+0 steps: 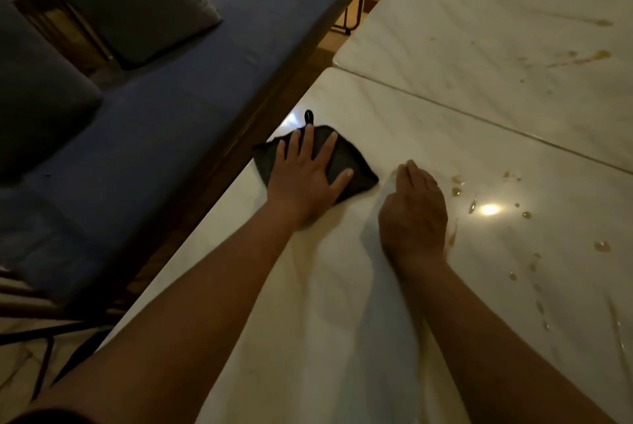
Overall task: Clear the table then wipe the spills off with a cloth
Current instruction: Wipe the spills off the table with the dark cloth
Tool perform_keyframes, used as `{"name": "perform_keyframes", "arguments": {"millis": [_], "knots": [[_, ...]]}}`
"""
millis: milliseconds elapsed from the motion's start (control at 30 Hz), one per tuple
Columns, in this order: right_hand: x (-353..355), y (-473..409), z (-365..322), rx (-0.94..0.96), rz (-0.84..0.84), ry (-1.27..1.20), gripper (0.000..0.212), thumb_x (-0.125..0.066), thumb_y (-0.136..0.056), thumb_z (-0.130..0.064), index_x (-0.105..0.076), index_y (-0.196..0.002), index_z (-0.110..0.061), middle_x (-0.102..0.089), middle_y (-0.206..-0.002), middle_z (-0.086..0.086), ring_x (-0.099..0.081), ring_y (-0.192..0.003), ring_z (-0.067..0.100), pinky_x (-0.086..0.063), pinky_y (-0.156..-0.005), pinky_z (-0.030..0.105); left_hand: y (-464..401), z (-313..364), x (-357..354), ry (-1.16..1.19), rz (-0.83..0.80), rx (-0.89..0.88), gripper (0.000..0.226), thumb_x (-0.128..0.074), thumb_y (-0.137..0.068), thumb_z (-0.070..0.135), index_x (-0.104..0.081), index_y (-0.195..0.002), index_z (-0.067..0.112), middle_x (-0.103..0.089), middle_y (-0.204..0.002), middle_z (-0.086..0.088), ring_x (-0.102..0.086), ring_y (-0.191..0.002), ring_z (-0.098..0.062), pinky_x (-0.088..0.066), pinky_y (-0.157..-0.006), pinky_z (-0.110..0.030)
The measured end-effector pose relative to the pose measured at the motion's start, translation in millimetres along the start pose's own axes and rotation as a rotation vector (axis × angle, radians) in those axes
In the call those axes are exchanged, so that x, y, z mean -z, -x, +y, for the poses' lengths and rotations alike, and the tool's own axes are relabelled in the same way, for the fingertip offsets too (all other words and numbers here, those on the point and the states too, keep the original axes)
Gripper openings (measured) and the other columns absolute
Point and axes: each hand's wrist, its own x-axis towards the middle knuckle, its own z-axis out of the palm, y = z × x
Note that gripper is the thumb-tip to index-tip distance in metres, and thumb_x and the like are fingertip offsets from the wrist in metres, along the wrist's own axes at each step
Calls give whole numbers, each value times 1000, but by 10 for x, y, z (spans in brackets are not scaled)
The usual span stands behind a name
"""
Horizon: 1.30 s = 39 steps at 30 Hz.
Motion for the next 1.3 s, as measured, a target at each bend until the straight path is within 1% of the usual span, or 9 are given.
{"name": "perform_keyframes", "arguments": {"millis": [133, 333, 467, 533, 700, 800, 933, 1167, 1300], "knots": [[-41, -27, 37, -9, 3, -36, 64, -24, -87, -22, -49, -139, 5, -48, -145, 24, -46, -134, 38, -32, -115, 45, -389, 68, -20, -29, 8, 51, 79, -14, -96, 71, -2, -163, 29, -1, -169, -16, 0, -155, -35, -1, -125, -53], [164, -329, 169, -57, 162, -200, 56, -32, -85, -17, -60, -131, -2, -62, -130, 19, -58, -117, 38, -48, -97, 45, 251, 341, -105, 15, 25, -107, 80, -6, -94, 75, 1, -162, 33, 5, -170, -11, 4, -156, -31, -2, -126, -52], [346, -1014, 489, -74, -22, -137, 49, -34, -98, -15, -49, -144, -16, -43, -152, 5, -35, -140, 25, -27, -115, 38, -50, 393, -92, -2, 23, -98, 79, -11, -94, 77, 2, -161, 37, 7, -170, -7, 5, -156, -29, 1, -126, -50], [326, -1255, 569, -59, -118, -56, 48, -34, -99, -13, -48, -144, -19, -41, -153, 3, -35, -139, 26, -26, -114, 38, -428, 415, -60, 3, 27, -75, 80, -13, -94, 77, -1, -162, 36, 4, -170, -9, 3, -156, -30, 1, -126, -50], [282, -1477, 673, 43, -34, 150, 39, -46, -89, -7, -58, -123, -22, -59, -118, 3, -53, -108, 27, -45, -88, 39, -1216, 552, 3, -8, 13, 54, 81, -15, -96, 75, -2, -162, 31, 2, -169, -15, 1, -155, -36, 1, -125, -53], [313, -1638, 691, 96, -47, 201, 29, -49, -89, -9, -60, -113, -20, -58, -111, 4, -55, -101, 28, -45, -76, 35, -1065, 594, -37, -3, 38, -13, 81, -13, -95, 75, -1, -162, 31, 2, -169, -14, 2, -155, -34, 1, -125, -53], [195, -1879, 580, 98, -40, 143, 24, -51, -91, -14, -59, -113, -17, -54, -115, 9, -53, -107, 32, -46, -84, 40, -838, 504, -80, -10, 23, -167, 80, -8, -93, 77, 4, -161, 36, 6, -170, -6, 5, -156, -27, 2, -126, -49], [-182, -1758, 413, -47, 195, -24, 25, -48, -88, -7, -58, -110, -15, -55, -107, 7, -52, -98, 27, -41, -84, 36, -1894, 258, 47, -23, 35, 37, 79, -15, -96, 75, -1, -162, 33, 1, -170, -11, 1, -156, -33, 0, -125, -51], [-200, -1779, 434, -47, 224, -48, 27, -49, -87, -7, -62, -110, -16, -58, -107, 6, -54, -98, 25, -45, -86, 36, -1825, 307, 41, -17, 29, 45, 80, -14, -97, 74, 0, -163, 30, 2, -170, -13, 1, -156, -33, 0, -126, -51]]}}
